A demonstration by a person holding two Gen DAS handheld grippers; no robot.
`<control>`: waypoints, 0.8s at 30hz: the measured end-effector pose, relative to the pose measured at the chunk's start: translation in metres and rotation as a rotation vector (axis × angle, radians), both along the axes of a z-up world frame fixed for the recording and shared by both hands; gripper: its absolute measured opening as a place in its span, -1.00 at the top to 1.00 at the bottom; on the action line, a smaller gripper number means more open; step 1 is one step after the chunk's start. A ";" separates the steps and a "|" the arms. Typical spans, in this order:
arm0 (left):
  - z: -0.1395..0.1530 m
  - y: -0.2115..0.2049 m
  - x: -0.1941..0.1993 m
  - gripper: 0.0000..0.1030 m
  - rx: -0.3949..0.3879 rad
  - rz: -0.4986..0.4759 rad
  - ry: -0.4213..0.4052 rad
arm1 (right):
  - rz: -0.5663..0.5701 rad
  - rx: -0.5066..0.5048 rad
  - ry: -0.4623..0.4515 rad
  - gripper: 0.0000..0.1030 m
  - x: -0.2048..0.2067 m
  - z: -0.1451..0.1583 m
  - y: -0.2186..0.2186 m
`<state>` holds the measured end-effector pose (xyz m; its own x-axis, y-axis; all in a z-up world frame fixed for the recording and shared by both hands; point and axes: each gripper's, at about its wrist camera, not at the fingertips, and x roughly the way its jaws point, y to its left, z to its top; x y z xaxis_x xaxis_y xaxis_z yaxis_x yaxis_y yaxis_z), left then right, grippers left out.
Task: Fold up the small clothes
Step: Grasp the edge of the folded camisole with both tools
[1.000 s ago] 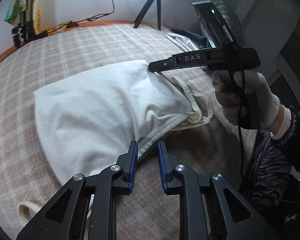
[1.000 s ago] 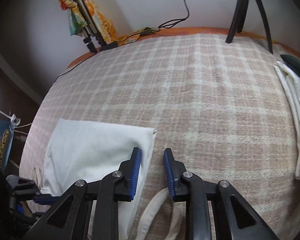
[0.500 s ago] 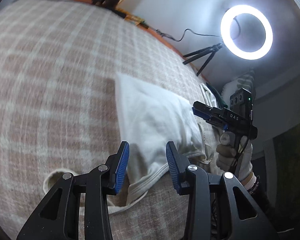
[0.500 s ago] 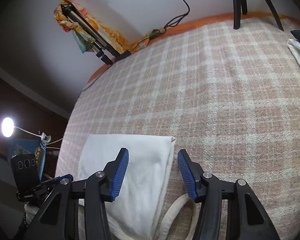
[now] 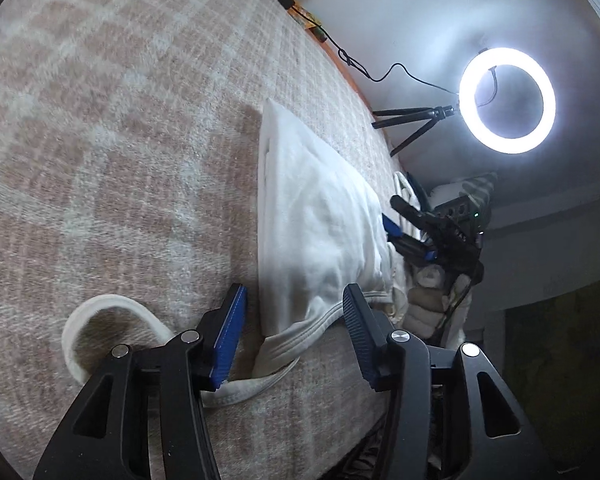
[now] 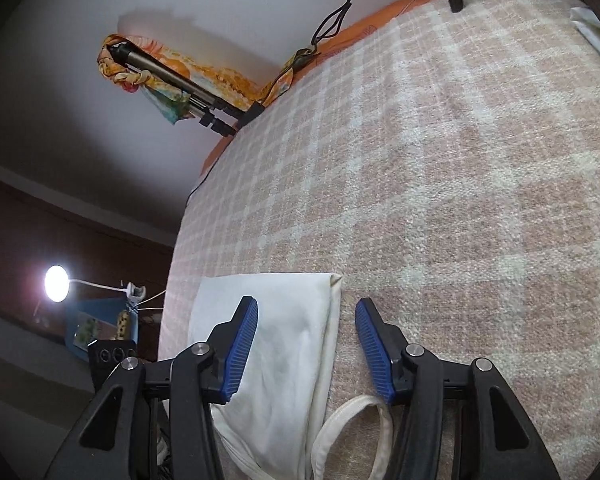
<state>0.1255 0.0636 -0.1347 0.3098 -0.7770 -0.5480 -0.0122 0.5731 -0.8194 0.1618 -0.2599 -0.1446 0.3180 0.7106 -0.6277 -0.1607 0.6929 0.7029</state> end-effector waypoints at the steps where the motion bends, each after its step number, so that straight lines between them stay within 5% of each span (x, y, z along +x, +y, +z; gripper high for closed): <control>1: -0.002 0.001 0.000 0.06 -0.020 0.010 0.002 | 0.005 0.009 -0.001 -0.01 0.001 -0.001 0.001; 10: 0.007 -0.013 0.003 0.07 0.003 -0.051 -0.045 | 0.032 0.047 -0.013 0.06 0.009 -0.004 0.023; 12: 0.009 -0.018 0.001 0.09 0.024 -0.058 -0.056 | 0.044 0.045 -0.008 0.22 0.010 -0.005 0.030; 18: 0.007 -0.021 -0.004 0.60 0.055 -0.034 -0.051 | 0.041 -0.031 -0.040 0.35 0.006 -0.001 0.042; 24: 0.015 -0.028 -0.011 0.74 0.153 -0.044 -0.103 | 0.022 -0.114 -0.070 0.65 0.002 0.005 0.046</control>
